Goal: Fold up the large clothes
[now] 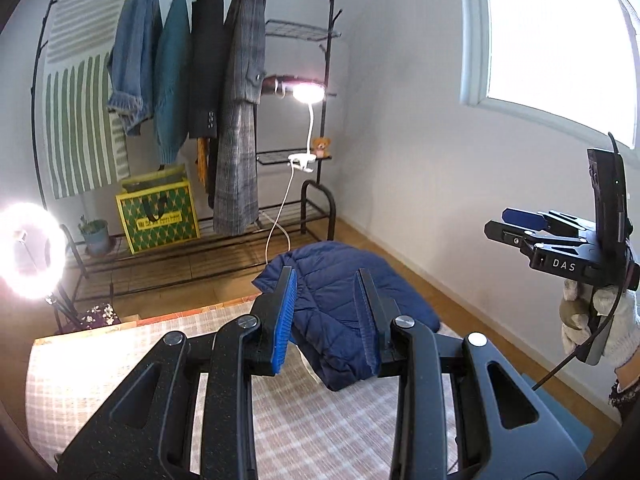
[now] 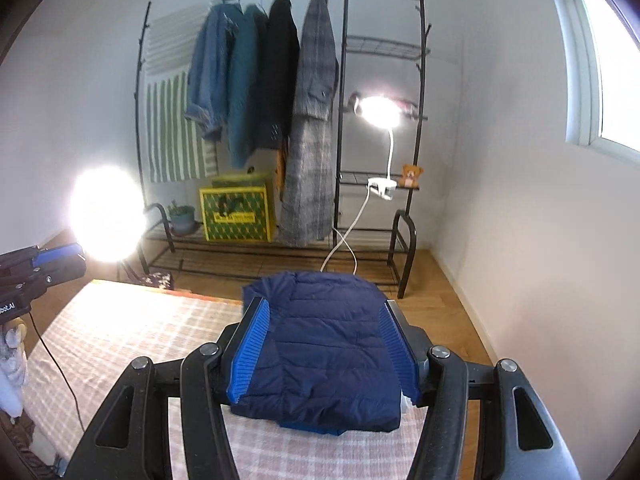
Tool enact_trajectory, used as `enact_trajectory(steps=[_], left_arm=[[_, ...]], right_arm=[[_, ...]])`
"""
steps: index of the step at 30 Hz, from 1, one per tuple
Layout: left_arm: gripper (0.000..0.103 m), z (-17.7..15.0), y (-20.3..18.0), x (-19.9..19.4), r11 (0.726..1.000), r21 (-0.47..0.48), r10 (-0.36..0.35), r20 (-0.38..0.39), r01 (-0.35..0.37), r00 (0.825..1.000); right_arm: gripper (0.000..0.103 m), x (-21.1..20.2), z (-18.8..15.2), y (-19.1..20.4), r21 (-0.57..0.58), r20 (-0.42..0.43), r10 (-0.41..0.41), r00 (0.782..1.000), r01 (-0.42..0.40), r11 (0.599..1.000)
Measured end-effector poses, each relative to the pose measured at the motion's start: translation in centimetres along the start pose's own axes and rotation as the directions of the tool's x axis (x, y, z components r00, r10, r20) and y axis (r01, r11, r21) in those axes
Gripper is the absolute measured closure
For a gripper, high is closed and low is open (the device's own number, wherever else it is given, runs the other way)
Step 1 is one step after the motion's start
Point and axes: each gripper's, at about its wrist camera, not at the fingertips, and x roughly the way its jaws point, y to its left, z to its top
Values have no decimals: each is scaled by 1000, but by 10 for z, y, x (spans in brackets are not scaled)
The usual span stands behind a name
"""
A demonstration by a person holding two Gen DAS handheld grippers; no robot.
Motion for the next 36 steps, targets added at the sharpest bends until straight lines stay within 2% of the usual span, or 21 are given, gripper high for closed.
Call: enact_trajectory(steps=[7, 12, 19, 20, 22, 23, 26, 29, 31, 33, 36], left_arm=[[72, 2, 3, -78, 999, 9, -50, 20, 50, 999], [72, -10, 14, -136, 996, 31, -81, 25, 80, 996], [71, -41, 38, -192, 997, 51, -55, 8, 55, 998], [66, -47, 43, -199, 998, 47, -46, 2, 46, 999], [35, -57, 50, -206, 999, 40, -17, 10, 17, 1000], [28, -64, 55, -209, 1000, 30, 4, 19, -4, 1000], [26, -86, 66, -205, 999, 19, 31, 3, -31, 1000], [18, -112, 75, -192, 999, 14, 48, -31, -48, 998], [18, -128, 81, -182, 998, 6, 57, -46, -57, 997], [17, -143, 87, -175, 998, -11, 57, -52, -57, 997], [10, -161, 96, -166, 996, -48, 79, -43, -81, 996]], right_arm=[[39, -81, 0, 30, 28, 42, 54, 998, -55, 998], [37, -122, -11, 61, 21, 36, 54, 998, -55, 998], [18, -153, -35, 101, 52, 54, 50, 997, -53, 997], [17, -154, -39, 105, 60, 62, 38, 997, -41, 997], [14, -154, -47, 114, 59, 74, 15, 997, -19, 998], [13, -152, -52, 118, 62, 73, -6, 997, 2, 998], [0, -148, -66, 129, 67, 83, -50, 995, 44, 997], [0, -137, -79, 139, 80, 83, -76, 994, 70, 994], [0, -129, -88, 144, 94, 70, -75, 995, 68, 993], [0, -118, -95, 147, 108, 56, -77, 995, 71, 992], [0, -103, -106, 150, 149, 44, -95, 995, 87, 985]])
